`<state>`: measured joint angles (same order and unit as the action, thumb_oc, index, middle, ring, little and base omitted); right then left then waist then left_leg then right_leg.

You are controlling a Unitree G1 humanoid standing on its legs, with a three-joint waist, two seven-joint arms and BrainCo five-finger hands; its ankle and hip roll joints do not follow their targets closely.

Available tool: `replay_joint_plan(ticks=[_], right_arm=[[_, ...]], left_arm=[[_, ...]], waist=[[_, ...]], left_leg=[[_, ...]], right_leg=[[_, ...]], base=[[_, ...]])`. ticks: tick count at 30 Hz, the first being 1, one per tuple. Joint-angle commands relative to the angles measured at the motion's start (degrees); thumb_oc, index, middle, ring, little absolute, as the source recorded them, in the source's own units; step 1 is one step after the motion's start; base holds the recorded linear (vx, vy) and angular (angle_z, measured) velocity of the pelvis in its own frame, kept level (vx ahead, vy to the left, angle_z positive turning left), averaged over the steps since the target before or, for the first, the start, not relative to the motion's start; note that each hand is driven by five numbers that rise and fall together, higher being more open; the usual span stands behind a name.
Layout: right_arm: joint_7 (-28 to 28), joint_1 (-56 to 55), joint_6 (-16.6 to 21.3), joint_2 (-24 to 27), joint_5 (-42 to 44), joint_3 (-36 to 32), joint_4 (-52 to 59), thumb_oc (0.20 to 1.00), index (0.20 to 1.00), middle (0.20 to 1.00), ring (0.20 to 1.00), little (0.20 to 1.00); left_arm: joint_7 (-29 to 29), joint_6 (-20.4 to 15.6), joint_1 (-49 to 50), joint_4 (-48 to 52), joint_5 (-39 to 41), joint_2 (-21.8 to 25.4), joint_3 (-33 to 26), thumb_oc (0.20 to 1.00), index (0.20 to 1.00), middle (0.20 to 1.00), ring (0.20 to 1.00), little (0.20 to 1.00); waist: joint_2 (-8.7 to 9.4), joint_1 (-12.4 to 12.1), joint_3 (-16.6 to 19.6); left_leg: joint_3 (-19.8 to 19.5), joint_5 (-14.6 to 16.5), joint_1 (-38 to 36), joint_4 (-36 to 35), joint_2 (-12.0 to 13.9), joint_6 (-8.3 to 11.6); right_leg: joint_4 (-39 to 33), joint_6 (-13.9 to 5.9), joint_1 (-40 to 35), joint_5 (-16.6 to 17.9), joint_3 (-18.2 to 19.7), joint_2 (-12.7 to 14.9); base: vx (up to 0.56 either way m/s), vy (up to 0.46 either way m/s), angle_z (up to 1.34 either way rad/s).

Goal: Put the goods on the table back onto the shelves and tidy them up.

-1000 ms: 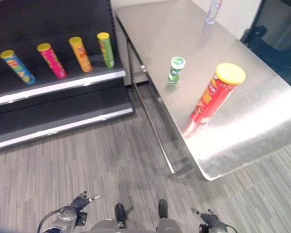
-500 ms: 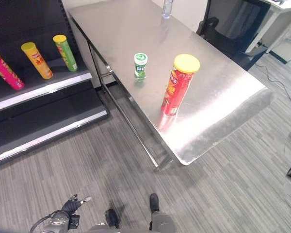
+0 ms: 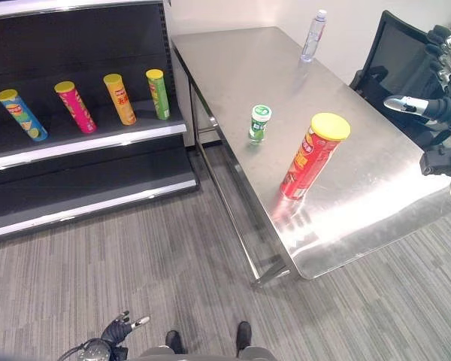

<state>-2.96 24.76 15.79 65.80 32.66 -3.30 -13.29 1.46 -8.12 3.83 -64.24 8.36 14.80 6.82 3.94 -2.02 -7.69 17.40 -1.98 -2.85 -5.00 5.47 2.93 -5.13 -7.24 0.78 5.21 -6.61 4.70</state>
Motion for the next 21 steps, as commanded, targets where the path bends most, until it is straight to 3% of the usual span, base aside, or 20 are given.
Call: replay_joint_plan(ticks=[1,6,13,21], right_arm=[[-3.29,5.78,1.41,4.53,5.31,3.17,0.21,1.000,1.000,1.000,1.000,1.000],[-5.28,7.52,0.26,7.00,3.21,8.24,1.02,1.000,1.000,1.000,1.000,1.000],[-7.88,13.56,-1.30,9.55,-3.01,21.50,-0.89,1.000,1.000,1.000,1.000,1.000],[-9.03,14.75,-1.76,10.54,-5.61,26.46,-1.02,1.000,1.000,1.000,1.000,1.000]], left_arm=[[-0.61,-2.15,-3.95,-2.20,1.71,0.13,1.93,1.000,1.000,1.000,1.000,1.000],[-1.02,-2.22,-3.44,-1.98,1.85,-0.25,2.25,1.000,1.000,1.000,1.000,1.000],[-1.36,-2.24,-3.83,-2.19,1.52,-1.07,3.33,1.000,1.000,1.000,1.000,1.000],[-1.58,-2.35,-3.84,-2.16,1.37,-1.32,3.93,1.000,1.000,1.000,1.000,1.000]], waist=[[1.12,-1.18,0.64],[1.27,-1.60,0.76],[1.63,-2.12,0.64],[1.72,-2.29,0.54]], left_leg=[[-1.89,1.47,-0.55,1.40,2.52,5.74],[-2.29,1.06,-0.49,1.06,2.70,6.01],[-2.83,0.51,-0.26,0.91,3.14,6.46],[-3.30,0.21,-0.15,0.77,3.41,6.71]], right_leg=[[4.32,-6.37,-5.46,-9.79,-2.59,1.86],[4.40,-6.28,-5.60,-9.86,-3.31,1.69],[4.32,-6.12,-5.96,-10.01,-4.45,1.42],[4.29,-6.11,-6.26,-10.13,-5.42,1.31]], base=[[0.02,-0.038,0.19],[0.01,-0.030,0.17],[0.00,-0.014,0.03],[0.00,-0.011,0.06]])
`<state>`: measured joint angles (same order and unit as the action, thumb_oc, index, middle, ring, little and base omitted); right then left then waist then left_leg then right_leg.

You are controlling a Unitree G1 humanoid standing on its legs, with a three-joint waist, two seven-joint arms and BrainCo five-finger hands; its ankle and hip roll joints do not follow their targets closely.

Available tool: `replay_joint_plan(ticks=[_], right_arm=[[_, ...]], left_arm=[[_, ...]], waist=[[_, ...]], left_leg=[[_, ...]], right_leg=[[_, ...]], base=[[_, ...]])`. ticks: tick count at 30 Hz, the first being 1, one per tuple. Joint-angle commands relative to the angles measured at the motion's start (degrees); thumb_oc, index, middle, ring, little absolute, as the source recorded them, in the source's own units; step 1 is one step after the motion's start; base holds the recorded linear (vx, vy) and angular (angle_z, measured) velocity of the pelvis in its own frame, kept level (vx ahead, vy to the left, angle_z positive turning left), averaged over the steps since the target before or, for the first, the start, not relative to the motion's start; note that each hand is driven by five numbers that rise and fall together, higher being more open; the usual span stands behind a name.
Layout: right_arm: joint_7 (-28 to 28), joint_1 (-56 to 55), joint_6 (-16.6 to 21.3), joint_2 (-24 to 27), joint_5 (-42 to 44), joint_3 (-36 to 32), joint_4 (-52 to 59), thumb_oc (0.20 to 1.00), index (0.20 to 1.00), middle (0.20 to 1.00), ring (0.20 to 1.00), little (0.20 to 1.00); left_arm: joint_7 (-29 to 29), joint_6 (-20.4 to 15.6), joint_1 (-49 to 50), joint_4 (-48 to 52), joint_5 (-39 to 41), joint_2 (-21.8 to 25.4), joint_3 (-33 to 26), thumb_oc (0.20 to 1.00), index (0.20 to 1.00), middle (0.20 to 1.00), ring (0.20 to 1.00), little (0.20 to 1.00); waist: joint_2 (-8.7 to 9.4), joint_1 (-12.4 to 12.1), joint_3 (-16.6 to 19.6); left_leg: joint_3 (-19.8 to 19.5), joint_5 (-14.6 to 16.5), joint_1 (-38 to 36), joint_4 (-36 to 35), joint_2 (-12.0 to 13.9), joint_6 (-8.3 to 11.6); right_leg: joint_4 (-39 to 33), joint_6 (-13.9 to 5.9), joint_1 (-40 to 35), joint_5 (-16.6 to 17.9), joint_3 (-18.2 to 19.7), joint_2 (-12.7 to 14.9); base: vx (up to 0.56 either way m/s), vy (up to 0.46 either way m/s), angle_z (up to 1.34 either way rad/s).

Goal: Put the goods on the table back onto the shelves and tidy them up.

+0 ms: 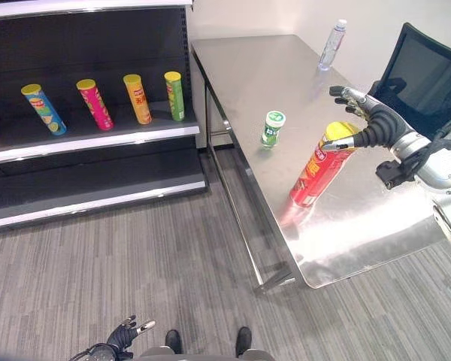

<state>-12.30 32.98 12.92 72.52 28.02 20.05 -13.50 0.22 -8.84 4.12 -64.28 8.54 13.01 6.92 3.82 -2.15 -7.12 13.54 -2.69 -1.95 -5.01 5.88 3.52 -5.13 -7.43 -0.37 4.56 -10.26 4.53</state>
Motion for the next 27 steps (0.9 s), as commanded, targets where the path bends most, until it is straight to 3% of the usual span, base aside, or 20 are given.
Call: replay_joint_plan(ticks=[1,10,21,27], right_arm=[[0.39,6.30,1.22,3.93,-1.25,3.14,-0.74,1.000,1.000,1.000,1.000,1.000],[2.45,5.64,1.23,3.71,-6.18,3.41,-2.90,1.000,1.000,1.000,1.000,1.000],[3.10,5.46,1.20,3.21,-6.23,2.97,-4.40,1.000,1.000,1.000,1.000,1.000],[4.46,3.15,1.82,1.98,-6.02,-1.47,-3.13,1.000,1.000,1.000,1.000,1.000]], left_arm=[[-0.26,-1.63,-4.16,-2.20,1.18,0.42,3.85,1.000,1.000,1.000,1.000,1.000],[-0.03,-1.63,-4.42,-1.86,1.12,0.54,4.06,1.000,1.000,1.000,1.000,1.000],[0.03,-1.66,-4.30,-1.89,1.53,0.63,4.22,1.000,1.000,1.000,1.000,1.000],[-0.02,-1.63,-3.89,-1.58,1.23,0.70,3.99,1.000,1.000,1.000,1.000,1.000]], waist=[[1.84,-2.11,0.00],[1.89,-2.23,-0.12],[2.05,-2.21,-0.01],[2.02,-2.36,0.21]], left_leg=[[0.50,0.93,-1.04,0.76,3.02,6.12],[0.28,0.95,-0.93,0.82,2.96,6.07],[0.22,1.07,-0.85,0.81,2.94,5.97],[0.12,1.31,-0.78,0.87,2.86,5.82]], right_leg=[[4.30,-5.92,-5.11,-9.47,-1.77,1.50],[4.31,-6.01,-5.24,-9.47,-2.15,1.58],[4.21,-6.03,-5.20,-9.50,-2.32,1.63],[4.21,-6.02,-5.18,-9.59,-2.40,1.62]], base=[[0.00,-0.007,0.06],[0.00,-0.001,0.01],[0.00,0.000,0.00],[0.00,0.000,0.00]])
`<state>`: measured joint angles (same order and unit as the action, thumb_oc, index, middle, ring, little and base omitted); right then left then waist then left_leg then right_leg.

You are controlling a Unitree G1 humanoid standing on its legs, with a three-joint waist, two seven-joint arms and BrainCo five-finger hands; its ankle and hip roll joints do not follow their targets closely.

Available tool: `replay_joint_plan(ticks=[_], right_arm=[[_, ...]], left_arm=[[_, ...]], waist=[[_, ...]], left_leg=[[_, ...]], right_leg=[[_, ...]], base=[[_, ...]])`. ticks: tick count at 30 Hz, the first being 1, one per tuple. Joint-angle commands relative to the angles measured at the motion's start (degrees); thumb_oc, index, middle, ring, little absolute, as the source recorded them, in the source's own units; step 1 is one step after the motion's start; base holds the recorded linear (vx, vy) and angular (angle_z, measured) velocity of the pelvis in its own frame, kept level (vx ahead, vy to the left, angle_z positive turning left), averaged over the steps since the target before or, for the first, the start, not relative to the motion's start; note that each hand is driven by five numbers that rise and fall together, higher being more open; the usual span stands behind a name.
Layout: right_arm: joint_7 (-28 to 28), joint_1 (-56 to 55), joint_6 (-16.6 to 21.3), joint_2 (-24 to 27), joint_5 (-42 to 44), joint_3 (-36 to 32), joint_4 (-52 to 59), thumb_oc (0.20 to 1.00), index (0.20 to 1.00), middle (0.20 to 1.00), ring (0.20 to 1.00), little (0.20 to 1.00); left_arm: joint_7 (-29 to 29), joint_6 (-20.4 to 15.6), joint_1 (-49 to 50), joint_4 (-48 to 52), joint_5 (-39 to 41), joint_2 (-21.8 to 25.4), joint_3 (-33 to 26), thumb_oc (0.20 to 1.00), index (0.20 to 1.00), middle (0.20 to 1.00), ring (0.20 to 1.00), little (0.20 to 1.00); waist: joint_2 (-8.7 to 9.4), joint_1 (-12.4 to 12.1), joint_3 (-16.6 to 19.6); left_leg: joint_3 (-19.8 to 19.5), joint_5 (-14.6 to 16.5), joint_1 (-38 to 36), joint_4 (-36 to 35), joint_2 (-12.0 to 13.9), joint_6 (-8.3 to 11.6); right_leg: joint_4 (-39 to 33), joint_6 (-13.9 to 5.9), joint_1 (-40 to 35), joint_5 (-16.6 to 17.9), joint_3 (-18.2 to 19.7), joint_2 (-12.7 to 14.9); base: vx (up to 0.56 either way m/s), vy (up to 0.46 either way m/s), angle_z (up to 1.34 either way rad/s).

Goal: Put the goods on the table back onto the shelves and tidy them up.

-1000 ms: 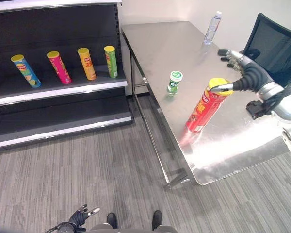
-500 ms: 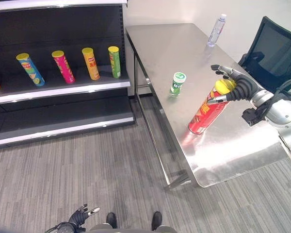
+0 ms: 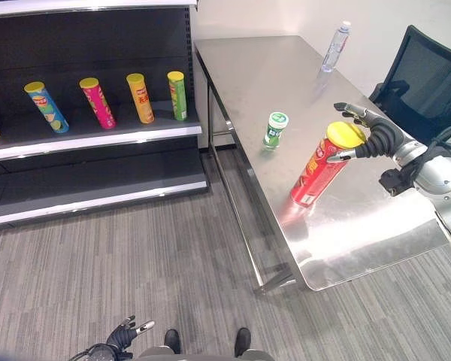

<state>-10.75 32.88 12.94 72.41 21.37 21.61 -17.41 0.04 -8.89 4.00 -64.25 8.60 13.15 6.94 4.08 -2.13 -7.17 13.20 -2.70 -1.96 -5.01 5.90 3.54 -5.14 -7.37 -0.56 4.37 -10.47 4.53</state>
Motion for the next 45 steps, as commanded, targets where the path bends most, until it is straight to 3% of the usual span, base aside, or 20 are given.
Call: replay_joint_plan(ticks=[1,15,25,26,27,34,40,45], right_arm=[[2.92,3.16,1.80,2.09,0.62,-3.11,0.81,1.000,1.000,1.000,1.000,1.000],[-0.48,6.10,0.04,0.90,1.84,4.65,-2.43,1.000,1.000,1.000,1.000,1.000],[-1.11,5.75,-0.56,0.09,1.35,6.31,-3.60,1.000,1.000,1.000,1.000,1.000],[-1.27,5.92,-0.65,0.06,1.03,6.80,-3.82,0.523,0.523,0.523,0.523,0.523],[-1.30,5.89,-0.69,0.13,0.92,6.91,-3.91,0.200,0.200,0.200,0.200,0.200],[-1.05,4.89,-0.56,0.46,0.65,5.93,-3.48,0.200,0.200,0.200,0.200,0.200],[0.78,1.37,0.47,2.02,-0.58,-0.35,2.79,0.200,0.200,0.200,0.200,0.200],[3.09,-3.58,2.06,3.08,-2.05,-9.40,9.75,0.200,0.200,0.200,0.200,0.200]], left_arm=[[0.15,-1.58,-3.77,-1.60,1.18,0.58,3.99,1.000,1.000,1.000,1.000,1.000],[-0.34,-1.54,-3.36,-2.01,1.62,0.58,4.19,1.000,1.000,1.000,1.000,1.000],[-0.43,-1.43,-3.50,-2.34,1.45,0.41,4.41,1.000,1.000,1.000,1.000,1.000],[-0.50,-1.39,-3.55,-2.22,1.58,0.44,4.48,1.000,1.000,1.000,1.000,1.000],[-0.50,-1.40,-3.60,-2.06,1.67,0.43,4.57,1.000,1.000,1.000,1.000,1.000],[-0.49,-1.39,-3.69,-2.00,1.42,0.51,4.72,1.000,1.000,1.000,1.000,1.000],[-0.21,-1.32,-4.00,-1.50,0.83,1.09,3.25,1.000,1.000,1.000,1.000,1.000],[0.11,-1.39,-4.05,-0.76,-0.05,1.68,2.01,1.000,1.000,1.000,1.000,1.000]], waist=[[1.77,-2.41,0.26],[2.38,-3.55,0.10],[2.37,-3.65,0.10],[2.32,-3.64,0.07],[2.31,-3.61,0.04],[2.30,-3.43,0.11],[2.06,-3.07,0.13],[1.67,-2.77,0.40]], left_leg=[[0.46,1.32,-0.78,0.87,2.84,5.80],[0.29,1.17,-0.64,0.90,2.77,5.97],[0.21,1.26,-0.82,0.84,2.67,6.01],[0.20,1.23,-0.83,0.85,2.69,6.02],[0.19,1.20,-0.86,0.82,2.67,6.02],[0.16,1.19,-0.87,0.82,2.68,6.02],[-0.03,1.27,-1.05,0.92,2.78,6.01],[-0.33,1.07,-1.11,0.94,3.18,6.22]], right_leg=[[4.22,-6.08,-5.00,-9.40,-2.19,1.63],[3.97,-5.96,-5.11,-9.38,-2.75,1.49],[3.95,-5.93,-5.33,-9.42,-3.05,1.54],[3.94,-5.93,-5.34,-9.41,-3.06,1.52],[3.93,-5.94,-5.36,-9.40,-3.11,1.50],[4.05,-5.93,-5.34,-9.51,-3.23,1.44],[4.55,-5.92,-5.30,-9.82,-3.18,1.53],[5.30,-5.62,-5.28,-10.43,-3.33,1.36]], base=[[0.00,0.000,0.00],[0.00,0.000,0.00],[0.00,-0.001,0.01],[0.00,0.000,0.00],[0.00,0.000,0.00],[0.00,0.000,0.00],[-0.01,-0.029,0.00],[-0.01,-0.068,0.03]])
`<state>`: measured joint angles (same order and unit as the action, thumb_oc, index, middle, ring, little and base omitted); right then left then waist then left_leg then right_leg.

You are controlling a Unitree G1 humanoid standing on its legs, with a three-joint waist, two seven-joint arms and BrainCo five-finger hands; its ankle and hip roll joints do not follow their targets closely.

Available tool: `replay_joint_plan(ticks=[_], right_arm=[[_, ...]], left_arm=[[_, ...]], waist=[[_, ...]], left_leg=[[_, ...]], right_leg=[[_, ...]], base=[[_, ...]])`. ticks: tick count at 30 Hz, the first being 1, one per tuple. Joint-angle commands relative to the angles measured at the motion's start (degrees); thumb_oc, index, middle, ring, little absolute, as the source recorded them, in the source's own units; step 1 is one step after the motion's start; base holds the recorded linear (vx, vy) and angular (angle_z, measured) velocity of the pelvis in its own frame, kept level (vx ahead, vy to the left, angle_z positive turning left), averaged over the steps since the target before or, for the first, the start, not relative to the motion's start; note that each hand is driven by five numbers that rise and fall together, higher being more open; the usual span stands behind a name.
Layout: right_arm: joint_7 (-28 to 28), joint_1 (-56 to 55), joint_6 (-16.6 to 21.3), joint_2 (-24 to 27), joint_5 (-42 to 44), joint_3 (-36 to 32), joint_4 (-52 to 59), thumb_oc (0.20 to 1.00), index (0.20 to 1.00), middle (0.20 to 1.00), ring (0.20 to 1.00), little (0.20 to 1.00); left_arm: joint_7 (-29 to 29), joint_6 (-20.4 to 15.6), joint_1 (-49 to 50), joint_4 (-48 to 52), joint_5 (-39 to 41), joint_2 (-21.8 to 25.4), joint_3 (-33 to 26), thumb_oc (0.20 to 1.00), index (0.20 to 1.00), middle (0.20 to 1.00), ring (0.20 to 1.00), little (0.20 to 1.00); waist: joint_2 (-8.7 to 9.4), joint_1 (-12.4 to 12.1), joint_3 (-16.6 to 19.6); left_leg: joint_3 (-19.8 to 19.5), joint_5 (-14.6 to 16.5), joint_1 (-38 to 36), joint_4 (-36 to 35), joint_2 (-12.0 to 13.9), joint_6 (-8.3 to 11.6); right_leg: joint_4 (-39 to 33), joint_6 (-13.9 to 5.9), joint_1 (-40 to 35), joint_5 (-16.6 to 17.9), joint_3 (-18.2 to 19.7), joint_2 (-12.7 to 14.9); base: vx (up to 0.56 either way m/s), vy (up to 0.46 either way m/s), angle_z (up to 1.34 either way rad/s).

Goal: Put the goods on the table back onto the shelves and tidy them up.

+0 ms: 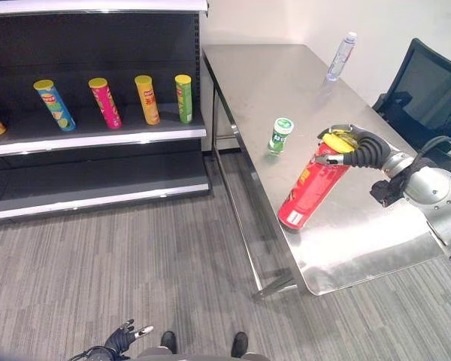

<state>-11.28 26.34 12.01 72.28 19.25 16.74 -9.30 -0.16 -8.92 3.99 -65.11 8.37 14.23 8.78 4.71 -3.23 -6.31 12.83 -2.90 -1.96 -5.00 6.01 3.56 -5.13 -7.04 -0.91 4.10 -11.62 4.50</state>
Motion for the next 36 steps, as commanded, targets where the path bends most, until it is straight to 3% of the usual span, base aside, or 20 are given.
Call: replay_joint_plan(ticks=[1,7,12,14,16,17,21,23,24,25,26,27,28,29,31,33,34,36], right_arm=[[4.85,2.58,3.98,3.41,-0.75,-7.38,4.00,0.200,0.200,0.200,0.200,0.200],[8.38,-2.41,5.76,2.03,-3.26,-18.50,10.48,0.200,0.200,0.200,0.200,0.200],[10.73,-9.23,6.82,-1.08,-5.83,-29.50,17.53,0.200,0.200,0.200,0.200,0.200],[11.00,-11.01,7.27,-1.70,-7.06,-32.86,19.57,0.200,0.200,0.200,0.200,0.200],[11.49,-12.45,7.40,-1.71,-7.97,-33.89,20.11,0.200,0.200,0.200,0.200,0.200],[11.52,-12.61,7.40,-1.74,-8.01,-34.00,20.18,0.200,0.200,0.200,0.200,0.200],[12.55,-16.55,6.98,-1.09,-10.32,-35.22,20.10,0.200,0.200,0.200,0.200,0.200],[12.08,-18.21,6.64,-0.57,-11.46,-35.78,20.10,0.200,0.200,0.200,0.200,0.200],[11.95,-18.60,6.74,-1.04,-11.36,-35.62,20.05,0.200,0.200,0.200,0.200,0.200],[12.06,-18.04,6.49,-1.49,-11.26,-35.09,19.80,0.200,0.200,0.200,0.200,0.200],[12.09,-17.87,6.51,-1.51,-11.29,-34.95,19.73,0.200,0.200,0.200,0.200,0.200],[12.08,-17.38,6.41,-1.85,-11.49,-34.13,19.56,0.200,0.200,0.200,0.200,0.200],[12.19,-16.84,6.11,-2.11,-12.28,-33.09,19.59,0.200,0.200,0.200,0.200,0.200],[12.38,-15.81,5.55,-3.29,-13.06,-31.10,20.23,0.200,0.200,0.200,0.200,0.200],[12.53,-15.83,5.08,-4.08,-14.06,-30.05,20.64,0.200,0.200,0.200,0.200,0.200],[12.47,-15.84,5.22,-3.68,-14.63,-30.18,20.53,0.200,0.200,0.200,0.200,0.200],[12.47,-15.83,5.22,-3.69,-14.63,-30.21,20.52,0.200,0.200,0.200,0.200,0.200],[12.43,-15.50,5.53,-2.69,-14.58,-30.41,20.63,0.200,0.200,0.200,0.200,0.200]], left_arm=[[0.53,-1.42,-4.08,0.52,-0.06,0.78,-0.62,1.000,1.000,1.000,1.000,1.000],[0.94,-1.65,-3.35,2.18,0.03,1.43,-2.50,1.000,1.000,1.000,1.000,1.000],[1.67,-2.03,-3.26,3.73,1.83,1.46,-4.51,1.000,1.000,1.000,1.000,1.000],[1.39,-2.48,-2.49,3.98,1.84,0.94,-4.48,1.000,1.000,1.000,1.000,1.000],[1.68,-2.69,-2.26,3.75,1.83,0.99,-4.61,1.000,1.000,1.000,1.000,1.000],[1.70,-2.70,-2.24,3.74,1.82,0.99,-4.57,1.000,1.000,1.000,1.000,1.000],[2.57,-2.74,-1.73,3.78,-0.15,1.80,-5.32,1.000,1.000,1.000,1.000,1.000],[2.63,-2.87,-1.66,4.70,-1.14,2.57,-5.35,1.000,1.000,1.000,1.000,1.000],[3.09,-2.97,-2.36,4.75,-2.50,2.99,-4.97,1.000,1.000,1.000,1.000,1.000],[3.15,-3.10,-3.47,4.69,-4.24,3.73,-4.19,1.000,1.000,1.000,1.000,1.000],[3.16,-3.11,-3.52,4.65,-4.27,3.75,-4.24,1.000,1.000,1.000,1.000,1.000],[3.23,-2.99,-3.74,4.64,-4.40,4.40,-4.36,1.000,1.000,1.000,1.000,1.000],[3.34,-2.84,-4.25,4.72,-4.01,4.87,-4.79,1.000,1.000,1.000,1.000,1.000],[3.65,-2.52,-4.57,5.02,-3.16,5.91,-5.80,1.000,1.000,1.000,1.000,1.000],[3.46,-2.47,-4.38,5.06,-2.48,6.67,-6.41,1.000,1.000,1.000,1.000,1.000],[3.18,-2.74,-4.48,4.84,-2.79,7.39,-6.56,1.000,1.000,1.000,1.000,1.000],[3.18,-2.74,-4.52,4.84,-2.79,7.41,-6.56,1.000,1.000,1.000,1.000,1.000],[3.02,-2.76,-4.46,4.58,-2.40,7.87,-6.36,1.000,1.000,1.000,1.000,1.000]], waist=[[0.78,-1.44,-0.35],[0.10,-1.46,-0.94],[-0.18,-1.91,-3.91],[-0.90,-1.93,-4.13],[-0.99,-1.41,-3.87],[-0.98,-1.39,-3.77],[-1.21,-0.45,-2.76],[-1.90,-0.17,-1.89],[-2.29,0.02,-1.47],[-2.52,0.21,-1.12],[-2.40,0.21,-1.07],[-2.17,0.21,-1.06],[-1.57,0.14,-1.32],[-0.31,0.05,-1.66],[0.67,0.49,-1.82],[1.57,0.83,-1.88],[1.62,0.76,-1.74],[2.50,0.92,-2.57]], left_leg=[[-0.18,1.07,-1.02,0.89,3.33,6.35],[-1.27,0.65,-0.20,1.07,4.15,6.65],[-4.48,1.67,5.23,8.97,4.75,7.06],[-5.11,-0.76,7.70,8.99,7.77,9.01],[-4.72,-2.85,8.89,7.51,11.31,9.64],[-4.74,-2.95,8.88,7.32,11.31,9.70],[-0.02,-7.31,8.89,4.61,19.68,11.15],[0.88,-8.57,8.17,5.90,21.09,11.44],[2.00,-7.65,8.66,7.05,21.02,11.44],[3.78,-5.51,9.45,9.30,19.38,11.44],[3.82,-5.35,9.60,9.53,19.30,11.44],[4.25,-3.51,9.67,9.87,18.15,11.44],[4.60,-2.13,9.75,10.43,17.06,11.44],[4.64,-0.77,10.00,10.27,14.92,11.08],[4.11,0.21,9.54,9.05,12.39,9.51],[3.61,0.99,8.99,7.68,9.90,8.07],[3.70,0.81,9.20,7.61,9.86,8.00],[2.92,2.19,8.20,6.19,6.62,6.24]], right_leg=[[5.55,-5.83,-4.84,-10.42,-2.13,1.20],[6.88,-4.98,-4.23,-11.79,-1.62,0.30],[9.19,-3.70,-3.60,-13.73,-2.30,0.32],[9.24,-4.64,-4.02,-14.03,-3.73,1.37],[9.60,-5.60,-3.63,-14.32,-4.59,3.11],[9.74,-5.60,-3.52,-14.44,-4.63,3.11],[10.24,-7.49,-3.70,-15.33,-6.15,7.27],[9.84,-7.96,-4.38,-13.87,-6.99,9.43],[8.98,-7.96,-4.77,-12.20,-7.72,10.86],[7.19,-7.96,-4.82,-8.45,-8.10,13.84],[6.97,-7.96,-4.81,-8.28,-8.07,13.93],[6.51,-7.96,-4.06,-5.71,-7.93,15.83],[6.45,-7.96,-3.11,-2.89,-7.94,17.54],[6.46,-7.96,-0.80,2.55,-5.87,19.14],[6.99,-7.96,-0.04,4.29,-1.60,17.96],[7.54,-7.96,0.50,2.95,3.10,15.31],[7.55,-7.96,0.84,3.11,3.24,15.34],[7.51,-7.96,1.71,-0.24,5.93,11.27]], base=[[-0.01,-0.067,0.05],[-0.03,-0.084,0.14],[-0.06,-0.022,0.24],[0.01,0.229,0.47],[0.02,0.260,0.43],[0.02,0.235,0.32],[0.07,0.400,0.21],[0.09,0.532,0.07],[0.05,0.690,0.08],[0.02,0.526,0.14],[0.00,0.497,0.43],[0.00,0.292,0.52],[0.00,0.511,0.51],[0.04,0.476,0.30],[0.07,0.366,0.25],[0.09,0.245,0.38],[0.11,0.263,0.47],[0.11,0.245,0.48]])
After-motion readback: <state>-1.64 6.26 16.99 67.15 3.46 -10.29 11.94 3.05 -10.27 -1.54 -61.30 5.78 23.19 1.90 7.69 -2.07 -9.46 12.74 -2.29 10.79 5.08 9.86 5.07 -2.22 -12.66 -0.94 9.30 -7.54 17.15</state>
